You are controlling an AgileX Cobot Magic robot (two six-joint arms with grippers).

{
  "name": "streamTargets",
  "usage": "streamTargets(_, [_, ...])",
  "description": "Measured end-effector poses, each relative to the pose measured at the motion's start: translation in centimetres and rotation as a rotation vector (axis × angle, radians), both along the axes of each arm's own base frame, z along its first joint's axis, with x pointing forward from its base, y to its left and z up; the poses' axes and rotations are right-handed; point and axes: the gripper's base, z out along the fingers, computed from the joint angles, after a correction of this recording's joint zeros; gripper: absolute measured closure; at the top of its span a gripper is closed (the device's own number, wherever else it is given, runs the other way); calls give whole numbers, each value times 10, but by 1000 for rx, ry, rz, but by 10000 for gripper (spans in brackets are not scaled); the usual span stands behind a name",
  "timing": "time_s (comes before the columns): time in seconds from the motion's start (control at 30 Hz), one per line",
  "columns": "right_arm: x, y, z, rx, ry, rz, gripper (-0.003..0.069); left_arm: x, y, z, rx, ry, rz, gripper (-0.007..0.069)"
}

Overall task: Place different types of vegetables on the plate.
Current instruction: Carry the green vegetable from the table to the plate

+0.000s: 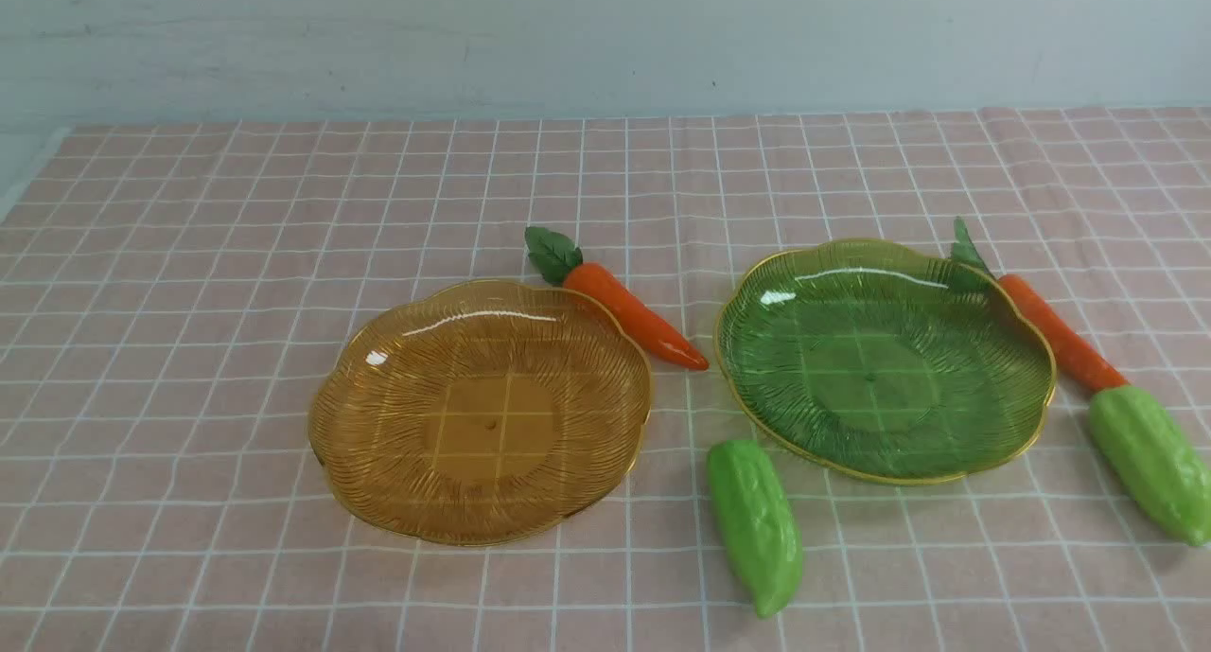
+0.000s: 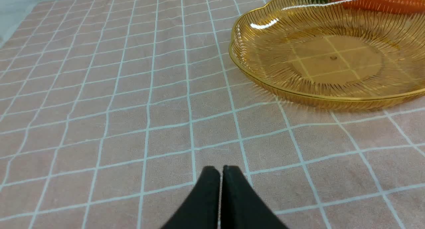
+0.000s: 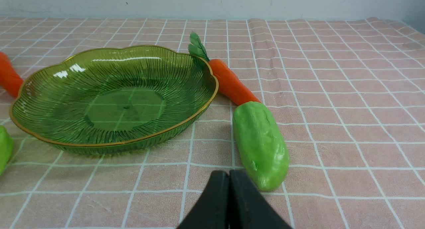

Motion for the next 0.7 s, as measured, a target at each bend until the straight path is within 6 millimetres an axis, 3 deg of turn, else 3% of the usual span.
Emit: streamTargets(0.7, [0, 0, 0, 30, -1, -7, 676, 0, 0, 1, -1, -11, 1, 628])
